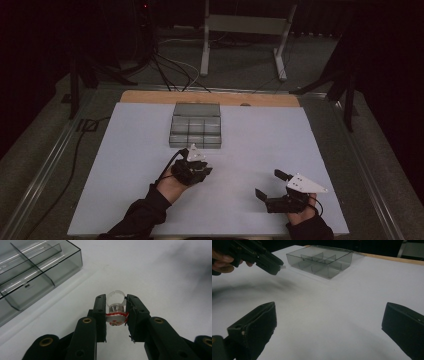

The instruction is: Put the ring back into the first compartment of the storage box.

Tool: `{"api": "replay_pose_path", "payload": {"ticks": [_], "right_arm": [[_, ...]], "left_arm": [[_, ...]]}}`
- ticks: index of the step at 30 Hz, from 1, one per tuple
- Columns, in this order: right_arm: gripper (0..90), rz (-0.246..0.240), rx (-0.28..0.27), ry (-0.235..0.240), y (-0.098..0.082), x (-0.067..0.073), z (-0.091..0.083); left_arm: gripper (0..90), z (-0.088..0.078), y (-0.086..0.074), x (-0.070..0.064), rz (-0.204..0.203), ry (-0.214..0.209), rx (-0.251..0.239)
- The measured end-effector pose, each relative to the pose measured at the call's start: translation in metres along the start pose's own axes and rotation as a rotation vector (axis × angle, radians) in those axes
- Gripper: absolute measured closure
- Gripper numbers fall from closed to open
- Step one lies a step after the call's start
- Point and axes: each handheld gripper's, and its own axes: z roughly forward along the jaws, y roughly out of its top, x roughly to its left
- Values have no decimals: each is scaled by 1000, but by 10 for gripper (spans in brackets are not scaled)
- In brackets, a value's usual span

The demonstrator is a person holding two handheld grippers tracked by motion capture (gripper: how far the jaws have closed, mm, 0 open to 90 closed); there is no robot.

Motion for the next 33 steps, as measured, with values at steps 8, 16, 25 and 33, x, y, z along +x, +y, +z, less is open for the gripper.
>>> {"api": "replay_pose_path", "payload": {"ticks": [8,16,25,33], "right_arm": [[0,0,0,1,0,0,0],[0,2,1,0,0,-1,0],[0,1,-2,-2,0,-1,0],[0,4,2,-2,0,-2,1]], "left_arm": [[725,-6,2,7,-15,2,-19],[725,-13,4,17,-34,16,-38],[724,-23,9,30,-56,42,-69],[725,-29,15,42,-81,60,-100]]}}
